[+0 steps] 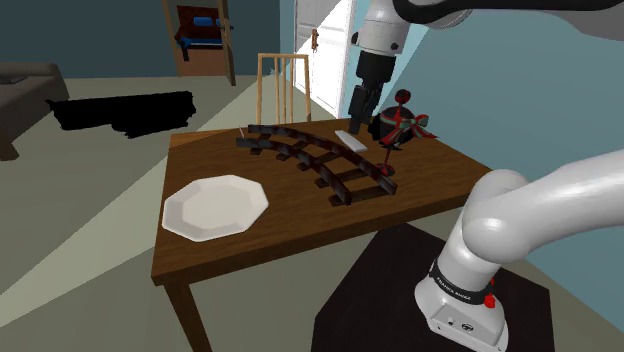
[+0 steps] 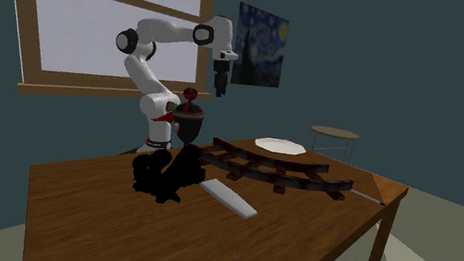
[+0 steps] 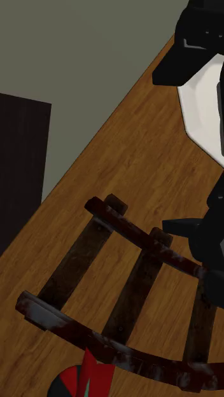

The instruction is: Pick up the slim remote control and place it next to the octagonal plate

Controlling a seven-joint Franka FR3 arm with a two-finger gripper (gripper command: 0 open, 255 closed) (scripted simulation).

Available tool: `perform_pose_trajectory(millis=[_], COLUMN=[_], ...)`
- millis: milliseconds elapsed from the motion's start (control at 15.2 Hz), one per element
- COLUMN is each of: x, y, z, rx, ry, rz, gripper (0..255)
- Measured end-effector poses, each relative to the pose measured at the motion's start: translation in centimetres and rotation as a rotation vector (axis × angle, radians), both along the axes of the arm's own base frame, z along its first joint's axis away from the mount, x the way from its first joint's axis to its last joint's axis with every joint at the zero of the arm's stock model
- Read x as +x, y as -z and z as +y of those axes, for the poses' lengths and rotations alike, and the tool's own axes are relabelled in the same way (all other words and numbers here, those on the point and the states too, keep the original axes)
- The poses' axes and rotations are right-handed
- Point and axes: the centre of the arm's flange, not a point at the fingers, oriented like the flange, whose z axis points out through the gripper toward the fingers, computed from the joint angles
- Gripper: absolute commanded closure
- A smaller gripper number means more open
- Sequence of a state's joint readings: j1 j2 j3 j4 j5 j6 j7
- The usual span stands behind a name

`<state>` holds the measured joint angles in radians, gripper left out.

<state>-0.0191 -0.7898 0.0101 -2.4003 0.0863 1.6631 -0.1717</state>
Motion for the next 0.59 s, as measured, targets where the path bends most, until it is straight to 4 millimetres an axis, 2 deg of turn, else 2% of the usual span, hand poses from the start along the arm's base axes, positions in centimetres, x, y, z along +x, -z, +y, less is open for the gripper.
perform_pose_trajectory(millis=[198, 462, 594], x=[1.1, 4.2, 6.1], y=[0.6, 2.3, 3.8], z=[-0.9, -4.2, -5.6], rx=[-0.002, -0.007, -0.01], ry=[0.02, 0.083, 0.116], rz=[0.003, 0.011, 0.016], gripper=[0, 0, 0])
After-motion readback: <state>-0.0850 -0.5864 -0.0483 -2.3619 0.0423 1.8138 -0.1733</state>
